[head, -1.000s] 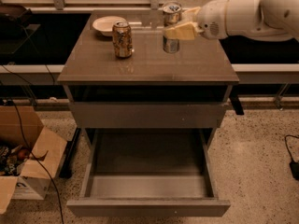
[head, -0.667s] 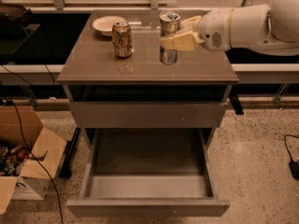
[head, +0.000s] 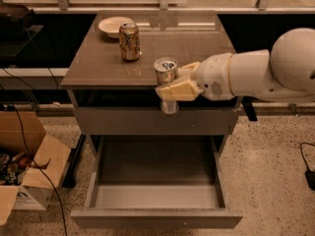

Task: Place redbull can into middle drawer

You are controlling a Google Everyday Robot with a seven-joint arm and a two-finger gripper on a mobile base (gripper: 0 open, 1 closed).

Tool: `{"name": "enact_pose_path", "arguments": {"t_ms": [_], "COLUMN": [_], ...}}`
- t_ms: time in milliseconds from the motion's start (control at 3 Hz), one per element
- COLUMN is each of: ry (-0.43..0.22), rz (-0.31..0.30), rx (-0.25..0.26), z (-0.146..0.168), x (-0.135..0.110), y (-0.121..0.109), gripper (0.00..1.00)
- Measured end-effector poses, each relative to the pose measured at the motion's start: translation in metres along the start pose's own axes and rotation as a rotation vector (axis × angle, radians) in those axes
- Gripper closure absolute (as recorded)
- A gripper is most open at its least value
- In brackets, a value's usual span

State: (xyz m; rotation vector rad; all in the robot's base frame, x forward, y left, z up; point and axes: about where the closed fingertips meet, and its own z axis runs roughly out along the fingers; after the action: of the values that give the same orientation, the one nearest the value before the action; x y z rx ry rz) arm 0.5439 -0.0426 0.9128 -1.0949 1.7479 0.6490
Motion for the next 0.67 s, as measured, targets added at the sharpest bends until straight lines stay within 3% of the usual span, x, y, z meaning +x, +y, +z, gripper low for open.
{"name": "enact_pose_path", "arguments": {"t_ms": [333,667], "ry": [0.035,0.034], "rz": [0.036,0.073], "rx": [0.047,0.134], "z": [0.011,0.018], "x": [0.054,0.105], "y": [0.015,0.005], "gripper": [1.0,1.0]}}
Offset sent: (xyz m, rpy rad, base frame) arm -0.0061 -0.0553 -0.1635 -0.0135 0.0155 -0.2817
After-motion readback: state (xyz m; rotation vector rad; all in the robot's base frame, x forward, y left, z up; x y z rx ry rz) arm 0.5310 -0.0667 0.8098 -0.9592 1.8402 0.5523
